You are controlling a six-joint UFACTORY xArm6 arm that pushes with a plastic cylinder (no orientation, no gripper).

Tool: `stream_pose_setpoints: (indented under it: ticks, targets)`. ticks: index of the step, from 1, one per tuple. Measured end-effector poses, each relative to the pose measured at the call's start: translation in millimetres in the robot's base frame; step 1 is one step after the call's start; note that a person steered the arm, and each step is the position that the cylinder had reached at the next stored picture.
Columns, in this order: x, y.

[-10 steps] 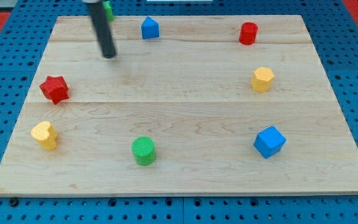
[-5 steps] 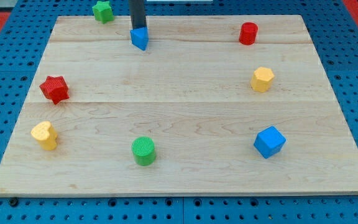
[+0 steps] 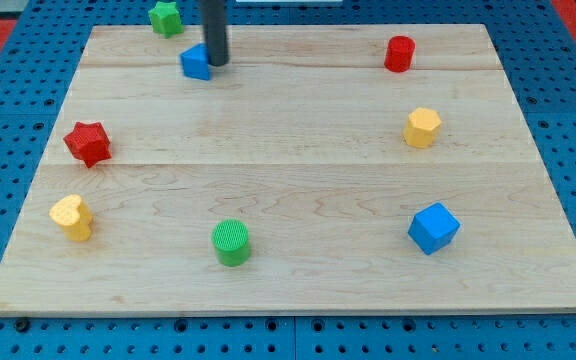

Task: Move the blue triangle above the red star

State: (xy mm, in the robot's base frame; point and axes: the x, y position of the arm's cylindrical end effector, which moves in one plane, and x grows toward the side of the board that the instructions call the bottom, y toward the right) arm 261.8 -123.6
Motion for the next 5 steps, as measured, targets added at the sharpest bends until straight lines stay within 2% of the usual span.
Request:
stream_pose_setpoints:
  ticks: [1,2,3,5]
  targets:
    - [14.9,-55.7]
    - [-4.4,-54.5]
    - [-10.8,-86.4]
    - [-2.8,-89.1]
